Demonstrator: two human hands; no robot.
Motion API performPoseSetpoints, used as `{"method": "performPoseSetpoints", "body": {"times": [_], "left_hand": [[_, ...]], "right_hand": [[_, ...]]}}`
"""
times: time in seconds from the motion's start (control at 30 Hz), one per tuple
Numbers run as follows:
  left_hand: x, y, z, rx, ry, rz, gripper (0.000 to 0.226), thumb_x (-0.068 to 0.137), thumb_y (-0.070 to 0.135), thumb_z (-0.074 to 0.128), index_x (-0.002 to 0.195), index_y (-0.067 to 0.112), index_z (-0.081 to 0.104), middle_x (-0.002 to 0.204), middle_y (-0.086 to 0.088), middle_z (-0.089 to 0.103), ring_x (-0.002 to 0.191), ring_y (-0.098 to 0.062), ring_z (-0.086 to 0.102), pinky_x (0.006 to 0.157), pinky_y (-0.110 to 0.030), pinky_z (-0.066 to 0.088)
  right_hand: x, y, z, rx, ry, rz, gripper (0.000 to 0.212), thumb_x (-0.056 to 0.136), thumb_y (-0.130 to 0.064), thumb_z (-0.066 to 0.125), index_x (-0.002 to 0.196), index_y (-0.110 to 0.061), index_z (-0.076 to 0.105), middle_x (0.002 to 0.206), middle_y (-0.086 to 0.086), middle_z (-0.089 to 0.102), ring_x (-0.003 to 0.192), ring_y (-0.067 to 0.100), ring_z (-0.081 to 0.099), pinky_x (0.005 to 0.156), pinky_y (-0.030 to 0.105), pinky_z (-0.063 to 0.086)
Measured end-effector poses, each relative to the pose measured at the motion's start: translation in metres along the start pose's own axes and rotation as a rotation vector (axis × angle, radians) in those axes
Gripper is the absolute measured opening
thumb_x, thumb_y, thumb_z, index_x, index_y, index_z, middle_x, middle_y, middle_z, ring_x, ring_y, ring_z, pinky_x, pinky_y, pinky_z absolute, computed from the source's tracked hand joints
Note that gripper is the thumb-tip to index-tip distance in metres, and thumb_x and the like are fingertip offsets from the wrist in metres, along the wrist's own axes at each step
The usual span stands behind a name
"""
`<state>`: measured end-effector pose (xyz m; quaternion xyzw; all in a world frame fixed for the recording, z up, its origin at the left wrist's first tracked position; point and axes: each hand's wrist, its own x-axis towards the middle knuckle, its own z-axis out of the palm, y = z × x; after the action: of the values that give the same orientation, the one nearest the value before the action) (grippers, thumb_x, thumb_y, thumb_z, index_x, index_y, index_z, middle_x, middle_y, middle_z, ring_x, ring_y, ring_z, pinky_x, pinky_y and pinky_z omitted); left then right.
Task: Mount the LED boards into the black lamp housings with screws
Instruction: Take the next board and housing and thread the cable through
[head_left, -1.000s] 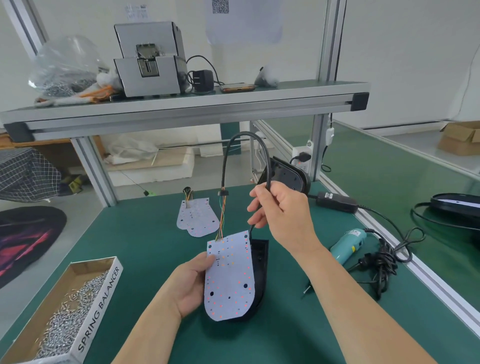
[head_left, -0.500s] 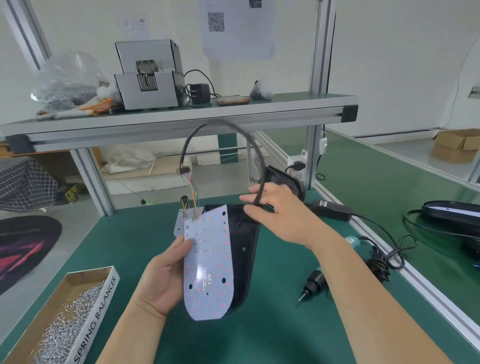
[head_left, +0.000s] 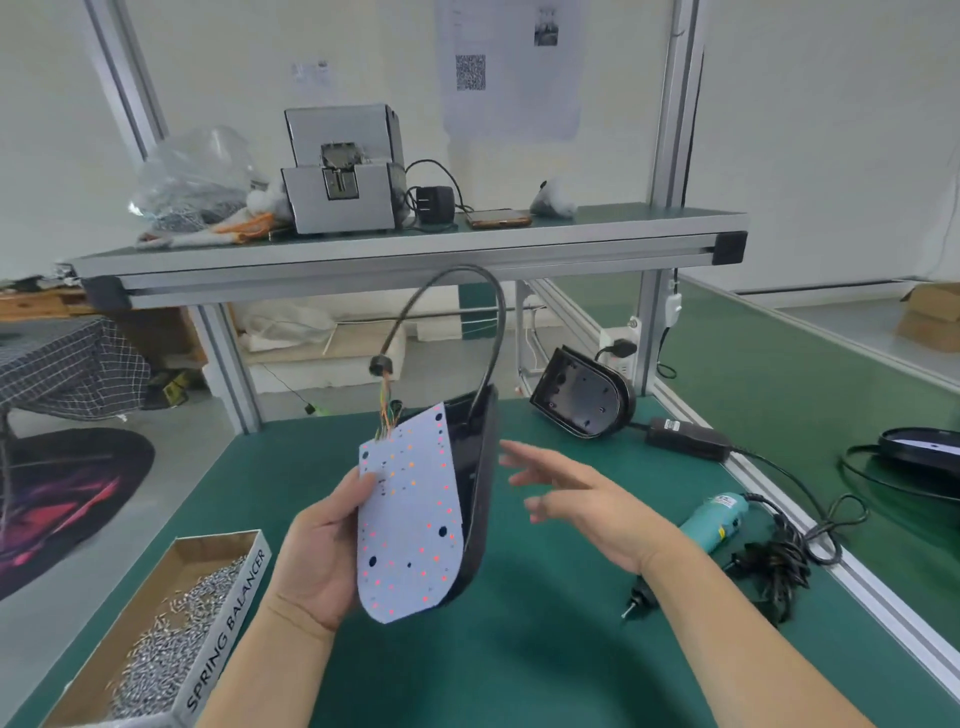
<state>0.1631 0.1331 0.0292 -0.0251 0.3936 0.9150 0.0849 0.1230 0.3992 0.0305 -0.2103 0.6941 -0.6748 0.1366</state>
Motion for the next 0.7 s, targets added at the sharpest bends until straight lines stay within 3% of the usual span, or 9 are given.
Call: {"method": "performPoseSetpoints", "body": {"times": [0.1,0.2,0.23,0.3,0.37,0.43,0.5,0.57,0.7], "left_hand": [[-0.002,-0.003,0.006,0.003,0.004,-0.011,0.039,0.086,0.021,0.057,0.121,0.012,0.073,0.118,-0.012,0.073,0.096,-0.031,0.074,0.075,-0.046,0.061],[-0.006,-0.005,0.013,0.027,-0.014,-0.013,0.039,0.086,0.02,0.057,0.121,0.013,0.074,0.12,-0.012,0.072,0.098,-0.031,0.074,0.076,-0.045,0.061],[-0.008,-0.004,0.013,0.028,-0.02,-0.012,0.038,0.085,0.021,0.058,0.119,0.014,0.075,0.118,-0.012,0.073,0.096,-0.031,0.074,0.074,-0.043,0.061],[-0.011,0.002,0.012,0.024,-0.028,-0.007,0.038,0.085,0.022,0.059,0.118,0.013,0.075,0.116,-0.012,0.073,0.094,-0.031,0.074,0.073,-0.043,0.061],[-0.014,0.009,0.008,0.012,-0.008,0.009,0.038,0.087,0.025,0.058,0.118,0.012,0.075,0.118,-0.012,0.073,0.096,-0.031,0.074,0.073,-0.044,0.061],[-0.015,0.017,0.004,-0.002,0.021,0.042,0.035,0.087,0.026,0.056,0.108,0.012,0.079,0.116,-0.01,0.074,0.096,-0.029,0.075,0.071,-0.043,0.062],[-0.016,0.022,0.001,0.027,0.047,0.058,0.033,0.085,0.024,0.055,0.101,0.012,0.081,0.114,-0.009,0.075,0.096,-0.027,0.075,0.072,-0.043,0.062],[-0.017,0.021,-0.001,0.094,0.071,0.038,0.034,0.085,0.022,0.055,0.104,0.011,0.08,0.114,-0.012,0.074,0.094,-0.028,0.075,0.077,-0.045,0.061],[-0.019,0.009,-0.002,0.238,0.066,-0.007,0.038,0.086,0.013,0.052,0.117,0.004,0.073,0.119,-0.021,0.071,0.094,-0.033,0.073,0.08,-0.046,0.058]], "right_hand": [[0.01,-0.008,0.025,-0.045,-0.023,-0.056,0.067,0.091,0.016,0.054,0.145,-0.023,0.047,0.142,-0.001,0.059,0.12,0.018,0.058,0.076,0.033,0.051],[0.023,-0.011,0.047,-0.03,0.121,-0.075,0.041,0.087,0.016,0.057,0.121,-0.006,0.065,0.112,0.005,0.075,0.102,0.021,0.069,0.08,0.036,0.059],[0.026,-0.01,0.048,-0.148,0.223,-0.102,0.03,0.087,0.013,0.057,0.107,-0.006,0.07,0.098,0.003,0.076,0.087,0.017,0.068,0.073,0.029,0.056],[0.031,-0.003,0.036,-0.753,0.375,-0.166,0.017,0.091,0.003,0.056,0.088,-0.01,0.068,0.076,-0.002,0.061,0.075,0.015,0.051,0.064,0.028,0.043],[0.03,0.008,0.018,-1.319,0.389,-0.031,0.018,0.093,-0.001,0.051,0.092,-0.016,0.062,0.082,-0.004,0.049,0.087,0.02,0.047,0.066,0.031,0.036],[0.024,0.014,0.002,-1.528,0.384,0.258,0.024,0.09,-0.001,0.051,0.102,-0.018,0.062,0.098,-0.002,0.057,0.105,0.023,0.051,0.068,0.031,0.038],[0.019,0.019,-0.011,-1.579,0.306,0.463,0.027,0.09,-0.002,0.05,0.112,-0.014,0.061,0.114,0.003,0.061,0.114,0.023,0.05,0.074,0.03,0.042],[0.018,0.014,-0.014,-1.53,0.281,0.493,0.029,0.093,-0.005,0.046,0.119,-0.009,0.06,0.124,0.007,0.06,0.118,0.026,0.049,0.087,0.032,0.047],[0.024,-0.045,-0.006,-0.922,0.564,-0.033,0.037,0.1,-0.013,0.048,0.134,-0.016,0.064,0.132,0.007,0.063,0.121,0.024,0.057,0.103,0.033,0.044]]}}
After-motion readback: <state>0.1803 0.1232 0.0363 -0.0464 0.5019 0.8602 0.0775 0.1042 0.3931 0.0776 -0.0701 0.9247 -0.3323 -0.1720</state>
